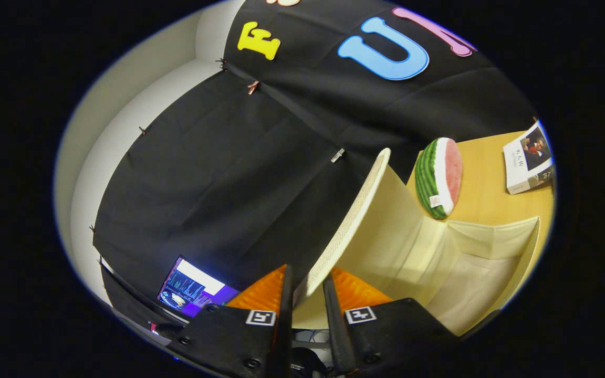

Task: Open the storage box then place both shoes into the box .Put the left shoe in first, then the right shoe, with the right side of both shoes facing outward in a uniform manner.

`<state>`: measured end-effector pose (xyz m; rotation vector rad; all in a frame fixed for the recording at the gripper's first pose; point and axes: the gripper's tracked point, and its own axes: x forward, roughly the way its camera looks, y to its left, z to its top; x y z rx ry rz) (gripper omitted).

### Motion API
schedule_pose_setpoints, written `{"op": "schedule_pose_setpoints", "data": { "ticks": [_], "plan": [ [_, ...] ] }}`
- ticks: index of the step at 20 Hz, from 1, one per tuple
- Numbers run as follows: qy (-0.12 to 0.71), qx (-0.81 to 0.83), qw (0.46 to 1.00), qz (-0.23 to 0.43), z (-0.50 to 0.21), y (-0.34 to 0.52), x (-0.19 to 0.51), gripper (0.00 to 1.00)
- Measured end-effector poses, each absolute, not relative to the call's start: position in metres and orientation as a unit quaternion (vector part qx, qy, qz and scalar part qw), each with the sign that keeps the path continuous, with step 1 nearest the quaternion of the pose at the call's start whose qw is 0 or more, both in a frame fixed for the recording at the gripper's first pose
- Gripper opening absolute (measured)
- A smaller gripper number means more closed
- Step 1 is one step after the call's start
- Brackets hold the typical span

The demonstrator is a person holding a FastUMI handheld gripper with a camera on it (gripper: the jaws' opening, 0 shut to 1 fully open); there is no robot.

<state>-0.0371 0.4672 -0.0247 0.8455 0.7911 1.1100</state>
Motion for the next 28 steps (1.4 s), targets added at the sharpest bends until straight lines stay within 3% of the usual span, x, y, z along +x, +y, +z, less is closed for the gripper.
{"op": "schedule_pose_setpoints", "data": {
  "ticks": [5, 12, 19, 25, 28],
  "plan": [
    [0.364, 0.355, 0.702, 0.499, -0.030, 0.478, -0.049, 0.98],
    [0.316, 0.294, 0.807, 0.403, -0.047, 0.385, -0.021, 0.97],
    [0.341, 0.164, 0.896, 0.232, -0.134, 0.208, -0.033, 0.98],
    [0.431, 0.085, 0.890, 0.124, -0.258, 0.093, -0.098, 0.95],
    [0.469, 0.073, 0.875, 0.099, -0.310, 0.076, -0.114, 0.85]
  ]
}}
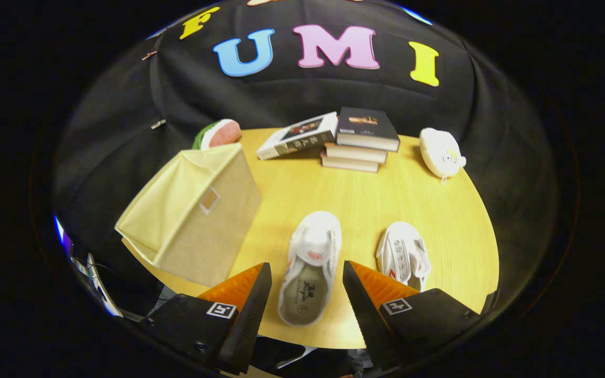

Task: Open the storage box then place both shoes into the box .Put the left shoe in first, then the right shoe, with the right side of both shoes facing outward in a uniform manner.

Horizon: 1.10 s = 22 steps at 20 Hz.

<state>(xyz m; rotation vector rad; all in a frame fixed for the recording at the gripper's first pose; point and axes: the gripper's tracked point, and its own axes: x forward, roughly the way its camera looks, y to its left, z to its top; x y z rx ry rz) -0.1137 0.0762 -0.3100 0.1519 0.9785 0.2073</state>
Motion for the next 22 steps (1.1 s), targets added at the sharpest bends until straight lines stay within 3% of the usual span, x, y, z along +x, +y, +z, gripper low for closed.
{"op": "schedule_pose_setpoints", "data": {
  "ticks": [2, 5, 8, 10, 12, 13, 17, 22],
  "plan": [
    [0.486, 0.067, 0.866, 0.091, -0.338, 0.070, -0.118, 0.77],
    [0.503, 0.075, 0.858, 0.077, -0.376, 0.072, -0.104, 0.56],
    [0.506, 0.089, 0.857, 0.047, -0.404, 0.074, -0.079, 0.48],
    [0.519, 0.102, 0.848, 0.028, -0.417, 0.073, -0.073, 0.27],
    [0.513, 0.121, 0.850, 0.006, -0.419, 0.069, -0.068, 0.20],
    [0.511, 0.131, 0.849, 0.007, -0.415, 0.069, -0.069, 0.11],
    [0.513, 0.149, 0.845, -0.004, -0.397, 0.067, -0.074, 0.07],
    [0.498, 0.199, 0.844, -0.025, -0.326, 0.066, -0.067, 0.07]
  ]
}}
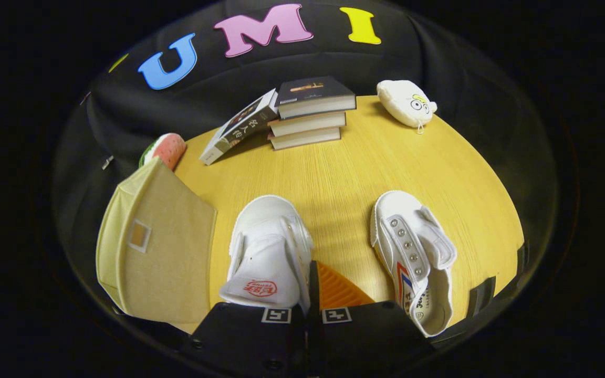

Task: Open the storage box then place both shoes into the box .Put the left shoe in first, then the right shoe, with the right side of both shoes facing outward in a uniform manner.

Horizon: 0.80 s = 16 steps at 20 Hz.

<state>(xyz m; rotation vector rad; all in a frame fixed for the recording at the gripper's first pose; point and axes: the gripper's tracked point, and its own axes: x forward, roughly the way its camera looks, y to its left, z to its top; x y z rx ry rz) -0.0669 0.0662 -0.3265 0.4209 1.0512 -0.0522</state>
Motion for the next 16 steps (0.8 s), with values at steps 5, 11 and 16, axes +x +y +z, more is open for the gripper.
{"op": "schedule_pose_setpoints", "data": {
  "ticks": [5, 11, 16],
  "plan": [
    [0.493, 0.229, 0.839, -0.027, -0.244, 0.103, -0.040, 0.06],
    [0.520, 0.274, 0.809, 0.016, -0.196, 0.212, -0.014, 0.07],
    [0.585, 0.248, 0.772, 0.030, -0.219, 0.290, -0.022, 0.07]
  ]
}}
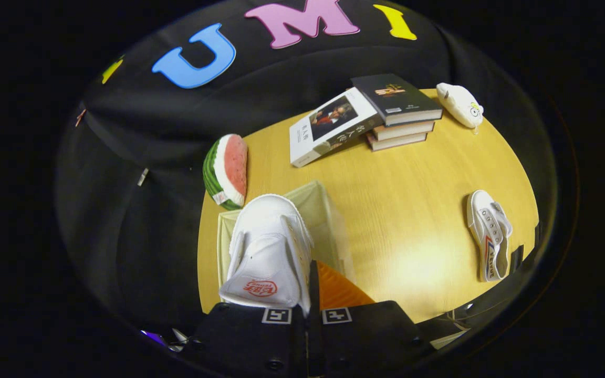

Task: Open the storage box then place both shoes into the box .Put the left shoe in first, then the right shoe, with the right side of both shoes facing outward in a uniform manner.

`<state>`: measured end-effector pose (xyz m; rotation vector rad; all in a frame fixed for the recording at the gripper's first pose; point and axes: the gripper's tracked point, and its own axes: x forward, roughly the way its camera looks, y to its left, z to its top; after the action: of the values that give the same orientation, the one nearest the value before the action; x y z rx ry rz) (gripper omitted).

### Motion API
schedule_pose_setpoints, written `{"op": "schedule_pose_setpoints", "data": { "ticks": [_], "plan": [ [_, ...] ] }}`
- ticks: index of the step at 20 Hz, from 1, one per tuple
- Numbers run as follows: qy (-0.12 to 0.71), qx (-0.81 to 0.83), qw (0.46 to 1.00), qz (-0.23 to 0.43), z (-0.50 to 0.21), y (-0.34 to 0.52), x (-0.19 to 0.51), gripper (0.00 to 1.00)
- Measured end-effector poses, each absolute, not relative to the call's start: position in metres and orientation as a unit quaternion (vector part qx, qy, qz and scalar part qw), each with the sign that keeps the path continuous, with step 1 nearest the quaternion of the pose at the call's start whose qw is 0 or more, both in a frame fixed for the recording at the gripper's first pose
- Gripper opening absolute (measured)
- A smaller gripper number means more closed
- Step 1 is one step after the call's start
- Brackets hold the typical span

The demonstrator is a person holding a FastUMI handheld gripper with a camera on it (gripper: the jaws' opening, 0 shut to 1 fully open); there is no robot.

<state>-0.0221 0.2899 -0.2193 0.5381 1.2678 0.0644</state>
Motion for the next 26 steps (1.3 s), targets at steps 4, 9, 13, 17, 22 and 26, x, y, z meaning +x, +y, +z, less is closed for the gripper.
{"op": "schedule_pose_setpoints", "data": {
  "ticks": [4, 9, 13, 17, 22, 26],
  "plan": [
    [0.589, 0.235, 0.773, 0.013, -0.252, 0.324, -0.008, 0.07],
    [0.567, 0.243, 0.787, -0.031, -0.262, 0.340, 0.006, 0.07],
    [0.556, 0.260, 0.788, -0.045, -0.264, 0.344, 0.010, 0.07],
    [0.563, 0.277, 0.777, -0.048, -0.260, 0.346, 0.011, 0.07],
    [0.550, 0.291, 0.781, -0.049, -0.258, 0.352, 0.020, 0.07],
    [0.516, 0.265, 0.814, -0.023, -0.277, 0.360, 0.024, 0.07]
  ]
}}
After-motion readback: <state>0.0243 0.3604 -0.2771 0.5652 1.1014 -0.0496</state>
